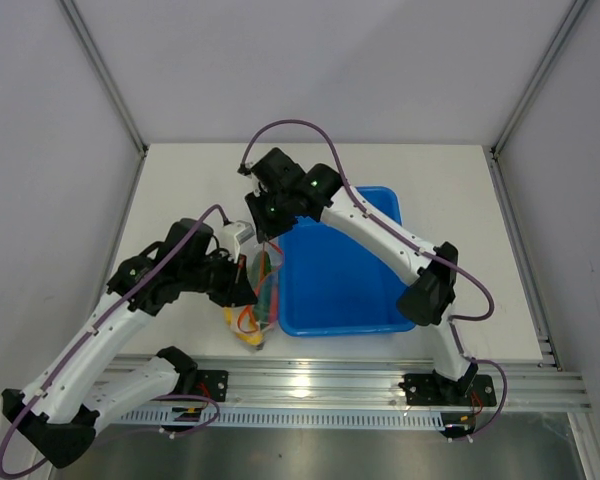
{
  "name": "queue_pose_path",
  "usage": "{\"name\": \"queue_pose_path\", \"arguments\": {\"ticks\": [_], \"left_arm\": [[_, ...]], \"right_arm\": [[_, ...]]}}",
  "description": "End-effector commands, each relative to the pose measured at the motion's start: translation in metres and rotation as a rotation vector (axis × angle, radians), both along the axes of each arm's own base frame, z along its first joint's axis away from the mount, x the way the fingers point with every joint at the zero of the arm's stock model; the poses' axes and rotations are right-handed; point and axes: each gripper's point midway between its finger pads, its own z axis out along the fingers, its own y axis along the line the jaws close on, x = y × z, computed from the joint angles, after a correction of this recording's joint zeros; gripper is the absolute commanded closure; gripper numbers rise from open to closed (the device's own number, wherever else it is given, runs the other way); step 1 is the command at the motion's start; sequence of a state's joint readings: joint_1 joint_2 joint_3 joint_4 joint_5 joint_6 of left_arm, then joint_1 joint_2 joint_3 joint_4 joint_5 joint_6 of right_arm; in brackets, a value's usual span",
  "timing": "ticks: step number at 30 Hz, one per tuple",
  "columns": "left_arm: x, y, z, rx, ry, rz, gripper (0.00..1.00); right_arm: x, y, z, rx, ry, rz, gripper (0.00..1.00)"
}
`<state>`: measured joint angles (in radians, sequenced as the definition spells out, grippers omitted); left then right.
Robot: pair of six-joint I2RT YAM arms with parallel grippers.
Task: Place the food in the zip-top bag and seal the zipper
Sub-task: Adjust the zipper food storage bag at the center of the board.
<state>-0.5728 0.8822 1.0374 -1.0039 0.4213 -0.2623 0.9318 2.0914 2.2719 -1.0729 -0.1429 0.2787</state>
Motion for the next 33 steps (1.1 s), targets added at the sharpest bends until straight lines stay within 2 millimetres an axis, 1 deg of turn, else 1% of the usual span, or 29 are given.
{"name": "queue_pose_path", "arguments": {"ticks": [1, 2, 3, 4, 5, 6, 10, 11, 12, 14, 16, 19, 20, 21, 22, 25, 26, 27, 28, 29, 33], "left_arm": [[0.002, -0.002, 0.006, -0.031, -0.024, 0.02, 1.0], [0.003, -0.001, 0.005, -0.03, -0.025, 0.023, 0.99], [0.004, -0.001, 0.004, -0.027, -0.026, 0.031, 1.0], [0.005, 0.0, 0.006, -0.028, -0.034, 0.045, 0.99], [0.006, 0.002, 0.006, -0.025, -0.038, 0.055, 0.93], [0.009, 0.004, 0.006, -0.017, -0.049, 0.072, 0.9], [0.014, 0.006, 0.015, -0.031, -0.1, 0.097, 0.78], [0.014, 0.007, 0.017, -0.03, -0.108, 0.102, 0.68], [0.015, 0.008, 0.019, -0.026, -0.113, 0.109, 0.63], [0.016, 0.009, 0.02, -0.02, -0.118, 0.112, 0.48], [0.019, 0.011, 0.021, -0.014, -0.127, 0.133, 0.45], [0.028, 0.016, 0.023, 0.006, -0.144, 0.19, 0.35], [0.03, 0.017, 0.023, 0.012, -0.145, 0.205, 0.28], [0.034, 0.017, 0.024, 0.015, -0.143, 0.223, 0.25], [0.039, 0.017, 0.029, 0.016, -0.157, 0.238, 0.13], [0.047, 0.013, 0.038, 0.014, -0.173, 0.256, 0.11], [0.051, 0.013, 0.045, 0.007, -0.193, 0.269, 0.03], [0.052, 0.011, 0.046, 0.003, -0.191, 0.278, 0.01], [0.055, 0.01, 0.045, 0.009, -0.185, 0.281, 0.0], [0.057, 0.007, 0.048, 0.005, -0.193, 0.282, 0.01], [0.059, -0.004, 0.042, 0.02, -0.168, 0.275, 0.01]], "right_arm": [[0.011, -0.008, 0.007, -0.052, -0.058, -0.066, 0.78], [0.011, -0.009, 0.01, -0.05, -0.06, -0.072, 0.82], [0.011, -0.009, 0.008, -0.055, -0.057, -0.076, 0.87], [0.009, -0.009, 0.007, -0.058, -0.042, -0.086, 0.96], [0.008, -0.008, 0.007, -0.053, -0.031, -0.09, 0.99], [0.007, -0.007, 0.007, -0.046, -0.02, -0.093, 1.0], [0.0, 0.001, 0.008, -0.006, 0.046, -0.103, 1.0], [-0.001, 0.002, 0.008, 0.002, 0.065, -0.122, 1.0], [-0.001, 0.003, 0.009, 0.01, 0.079, -0.128, 1.0], [0.002, 0.004, 0.015, 0.046, 0.112, -0.144, 1.0], [0.004, 0.006, 0.022, 0.089, 0.15, -0.174, 1.0], [0.007, 0.009, 0.031, 0.146, 0.198, -0.197, 1.0], [0.006, 0.01, 0.034, 0.161, 0.21, -0.197, 1.0], [0.007, 0.011, 0.035, 0.169, 0.222, -0.209, 1.0], [0.007, 0.013, 0.037, 0.181, 0.224, -0.213, 1.0], [0.007, 0.015, 0.041, 0.207, 0.25, -0.23, 1.0], [0.007, 0.016, 0.041, 0.212, 0.258, -0.233, 1.0], [0.007, 0.017, 0.042, 0.217, 0.267, -0.237, 1.0], [0.007, 0.018, 0.043, 0.221, 0.278, -0.247, 1.0], [0.007, 0.018, 0.044, 0.226, 0.278, -0.254, 1.0], [0.007, 0.02, 0.045, 0.236, 0.294, -0.278, 1.0]]}}
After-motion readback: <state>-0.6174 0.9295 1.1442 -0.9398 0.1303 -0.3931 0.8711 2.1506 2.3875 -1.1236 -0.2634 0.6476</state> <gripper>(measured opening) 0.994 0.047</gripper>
